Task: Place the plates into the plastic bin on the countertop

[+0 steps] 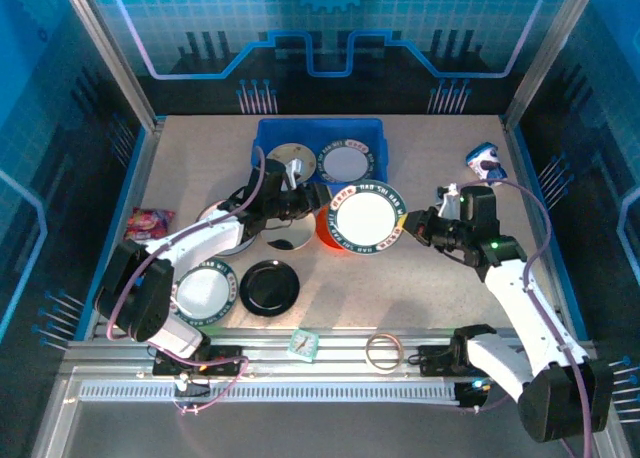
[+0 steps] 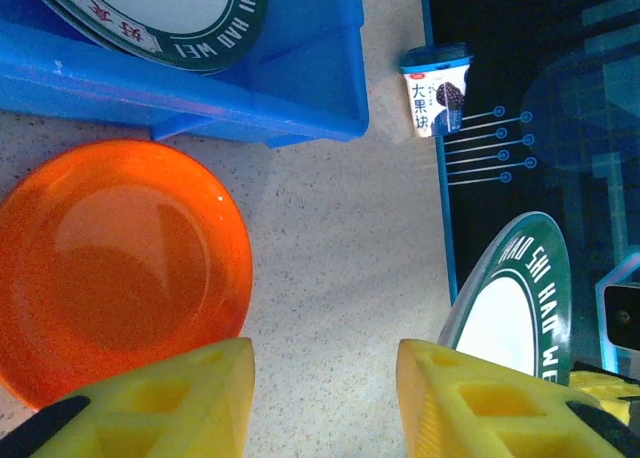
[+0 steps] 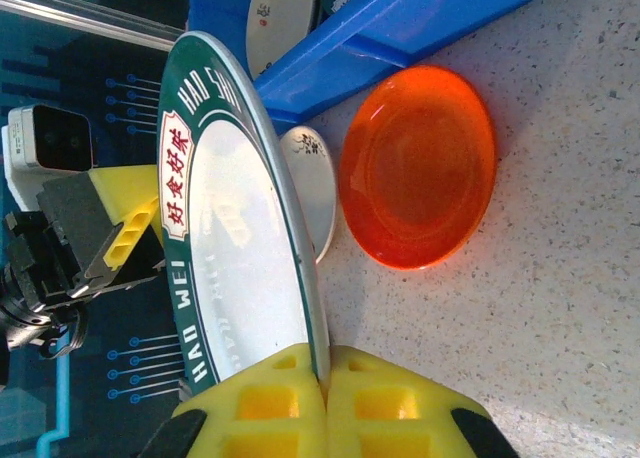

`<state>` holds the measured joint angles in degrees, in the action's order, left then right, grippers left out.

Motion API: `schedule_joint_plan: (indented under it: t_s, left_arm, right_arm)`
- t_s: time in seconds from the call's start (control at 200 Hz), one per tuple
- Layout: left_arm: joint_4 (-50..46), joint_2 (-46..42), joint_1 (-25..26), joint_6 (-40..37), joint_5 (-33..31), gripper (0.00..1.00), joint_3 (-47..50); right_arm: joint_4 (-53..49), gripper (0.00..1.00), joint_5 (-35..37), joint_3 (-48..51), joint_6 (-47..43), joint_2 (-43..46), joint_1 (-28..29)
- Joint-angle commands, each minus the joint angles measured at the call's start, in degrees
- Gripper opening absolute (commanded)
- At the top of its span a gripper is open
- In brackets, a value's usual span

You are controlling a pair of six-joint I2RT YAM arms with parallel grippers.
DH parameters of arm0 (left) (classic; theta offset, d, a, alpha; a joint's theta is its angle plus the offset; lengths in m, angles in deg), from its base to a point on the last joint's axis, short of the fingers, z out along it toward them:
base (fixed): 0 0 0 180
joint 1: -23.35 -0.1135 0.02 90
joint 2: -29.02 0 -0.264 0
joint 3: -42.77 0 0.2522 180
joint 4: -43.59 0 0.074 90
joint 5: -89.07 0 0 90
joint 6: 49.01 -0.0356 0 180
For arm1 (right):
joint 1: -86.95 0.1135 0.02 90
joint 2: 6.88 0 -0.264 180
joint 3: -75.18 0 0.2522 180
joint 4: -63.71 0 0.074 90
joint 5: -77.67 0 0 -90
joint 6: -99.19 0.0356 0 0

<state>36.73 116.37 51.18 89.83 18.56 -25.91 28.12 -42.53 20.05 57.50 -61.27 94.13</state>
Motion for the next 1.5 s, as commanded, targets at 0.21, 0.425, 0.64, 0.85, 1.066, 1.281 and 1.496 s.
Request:
schedule_joint_plan:
  t_s: [0.21,0.425,0.64,0.85,1.066,1.281,1.496]
  left_arm:
    - [-0.8,-1.8,0.3,-0.4,0.2,0.72,-0.4]
    - [0.0,-1.1,0.2,-0.4,0.9,0.69,-0.2]
    - [3.1,1.1,0.5,1.1,3.5,0.45,-0.4]
    - [1.5,1.4,0.4,0.8,3.1,0.00,-1.2]
    - [0.1,2.8,0.1,0.3,2.8,0.00,-4.6]
    - [-5.1,5.3,-1.2,-1.1,1.0,0.00,-11.4]
    - [-9.7,8.8,-3.7,-3.9,-1.1,0.00,-19.6]
  right_arm:
    - [1.3,0.00,-0.4,-1.4,0.0,-0.7,1.7]
    - [5.2,0.00,-1.2,0.4,2.2,-1.7,2.3]
    - [9.6,0.00,-1.1,-0.5,3.8,-5.5,4.3]
    - [10.0,0.00,0.7,-2.1,3.3,-7.4,4.6]
    - [12.3,0.09,-0.3,-3.7,3.3,-12.4,4.5]
    - [6.5,0.45,3.9,-7.7,-1.4,-14.1,4.3]
    - [-0.2,0.48,8.1,-8.7,-6.4,-10.6,0.3]
